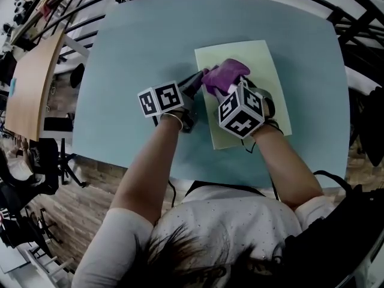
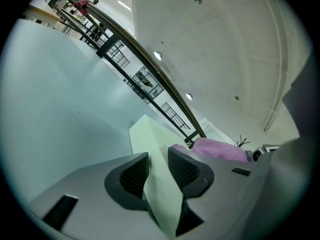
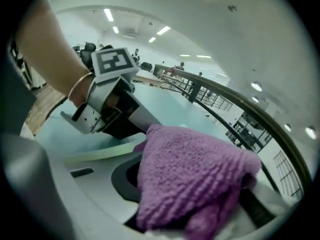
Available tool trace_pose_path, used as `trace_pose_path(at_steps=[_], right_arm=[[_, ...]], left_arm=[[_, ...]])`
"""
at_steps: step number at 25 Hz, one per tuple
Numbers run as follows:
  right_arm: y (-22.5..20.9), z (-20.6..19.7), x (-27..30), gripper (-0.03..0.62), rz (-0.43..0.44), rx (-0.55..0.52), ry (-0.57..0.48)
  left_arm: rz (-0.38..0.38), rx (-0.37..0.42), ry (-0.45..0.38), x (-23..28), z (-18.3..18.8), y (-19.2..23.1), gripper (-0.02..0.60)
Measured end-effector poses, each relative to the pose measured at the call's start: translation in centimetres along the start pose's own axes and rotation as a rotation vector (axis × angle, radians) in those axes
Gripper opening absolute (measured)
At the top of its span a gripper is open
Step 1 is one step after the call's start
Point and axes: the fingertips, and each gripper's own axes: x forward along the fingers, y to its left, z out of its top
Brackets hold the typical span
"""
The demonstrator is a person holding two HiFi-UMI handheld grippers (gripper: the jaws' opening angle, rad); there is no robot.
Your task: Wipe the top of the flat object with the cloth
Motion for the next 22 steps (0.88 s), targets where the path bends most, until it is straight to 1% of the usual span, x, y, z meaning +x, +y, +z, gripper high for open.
trace_pose_path(at_steps=[2, 4, 7, 11, 16, 22], right_arm=[[-0.3, -0.6, -0.1, 0.031, -0.011, -0.047, 0.02], [-0.9, -1.5, -0.5, 0.031, -0.033, -0.042, 0.031], [-2.2, -3.3, -1.5, 0.031, -0.098, -0.036, 0.054], [-4.7, -6.2, -2.9, 0.031, -0.183, 0.01, 0.08], [-8.0, -10.2, -5.5, 0.031, -0.276, 0.096, 0.137], [-9.6, -12.9, -7.4, 0.031, -0.337, 0.123, 0.175]], left_arm=[[0.006, 0.006, -0.004, -0.1, 0.1, 0.1, 0.124], [0.007, 0.008, -0.005, -0.1, 0.0, 0.0, 0.124], [-0.002, 0.003, 0.001, -0.1, -0.2, -0.1, 0.124], [-0.004, 0.0, -0.002, -0.1, 0.0, -0.1, 0.124], [-0.002, 0.008, -0.014, -0.2, 0.2, -0.2, 0.124], [-0.012, -0.004, -0.021, -0.2, 0.1, -0.1, 0.124]])
